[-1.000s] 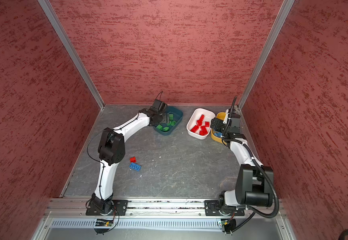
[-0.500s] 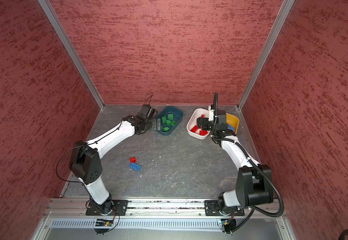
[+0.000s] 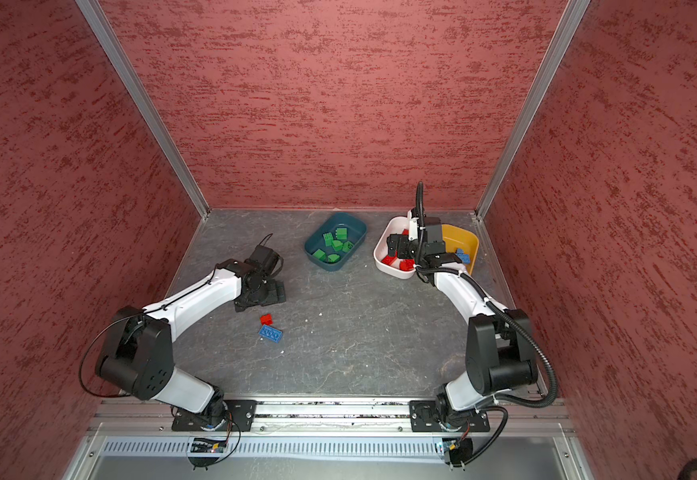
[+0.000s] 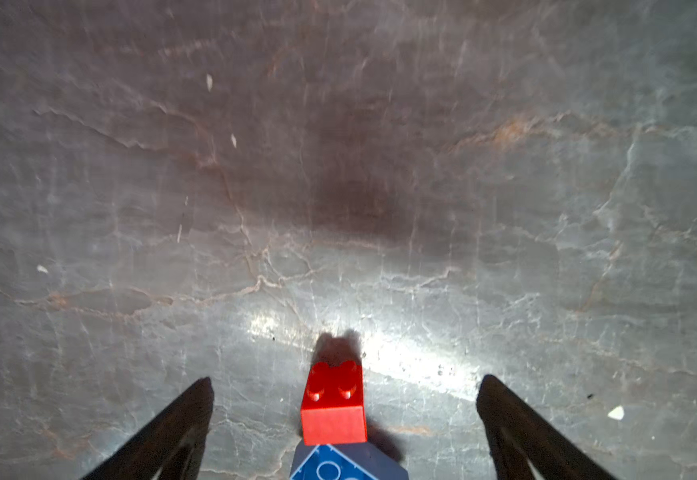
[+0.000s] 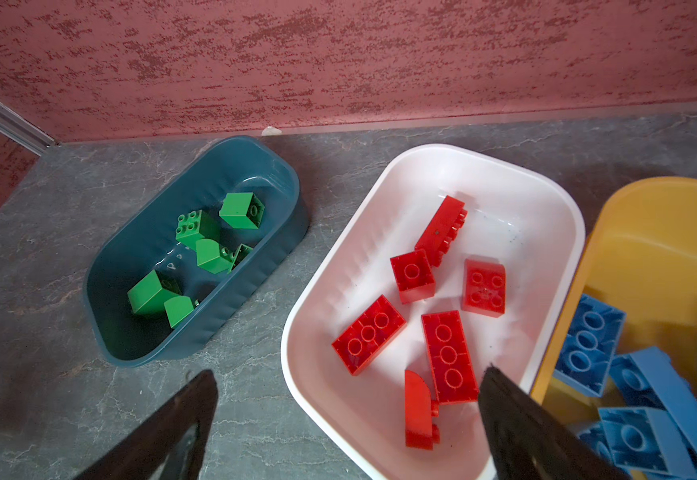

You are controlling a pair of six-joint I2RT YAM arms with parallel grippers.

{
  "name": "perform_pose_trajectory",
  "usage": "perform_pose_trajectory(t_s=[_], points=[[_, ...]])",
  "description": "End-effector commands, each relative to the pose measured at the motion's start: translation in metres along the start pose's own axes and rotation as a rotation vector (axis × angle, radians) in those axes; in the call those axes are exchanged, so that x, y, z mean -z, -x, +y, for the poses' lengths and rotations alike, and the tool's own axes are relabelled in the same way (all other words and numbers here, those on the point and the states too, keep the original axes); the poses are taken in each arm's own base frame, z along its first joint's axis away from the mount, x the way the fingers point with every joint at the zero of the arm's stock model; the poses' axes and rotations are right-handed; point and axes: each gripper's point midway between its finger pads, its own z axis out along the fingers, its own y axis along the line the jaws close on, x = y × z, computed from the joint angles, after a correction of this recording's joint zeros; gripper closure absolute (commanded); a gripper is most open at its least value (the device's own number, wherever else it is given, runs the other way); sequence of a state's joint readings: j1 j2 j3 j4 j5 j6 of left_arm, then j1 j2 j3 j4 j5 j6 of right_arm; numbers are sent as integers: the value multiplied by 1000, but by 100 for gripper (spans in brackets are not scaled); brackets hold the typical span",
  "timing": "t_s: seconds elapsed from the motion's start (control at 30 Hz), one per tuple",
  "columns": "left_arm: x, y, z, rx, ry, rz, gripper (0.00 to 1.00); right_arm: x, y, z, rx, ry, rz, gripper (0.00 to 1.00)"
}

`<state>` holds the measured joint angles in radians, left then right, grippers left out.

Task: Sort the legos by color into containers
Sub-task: 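Grasp the last red brick from the table with the left gripper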

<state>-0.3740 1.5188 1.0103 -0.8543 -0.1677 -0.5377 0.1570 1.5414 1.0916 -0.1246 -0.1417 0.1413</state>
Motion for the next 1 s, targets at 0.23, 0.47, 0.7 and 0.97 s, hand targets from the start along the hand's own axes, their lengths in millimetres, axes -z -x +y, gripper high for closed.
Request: perform_pose_trajectory(t_s=[0.23,0.47,0.7,0.97], points=[[-25,-35,-6,-2,-118,168,12,-6,17,6,15,-7,-24,1],[-36,-37,-6,-41,-63,187,37,-5,16,7,16,-12,-27,1],[-46,-38,-2,-81,28,182,51,-5,14,7,17,-14,-22,1],[-51,-22,-13,-119,77,108,67,0,10,5,22,-28,-24,1]])
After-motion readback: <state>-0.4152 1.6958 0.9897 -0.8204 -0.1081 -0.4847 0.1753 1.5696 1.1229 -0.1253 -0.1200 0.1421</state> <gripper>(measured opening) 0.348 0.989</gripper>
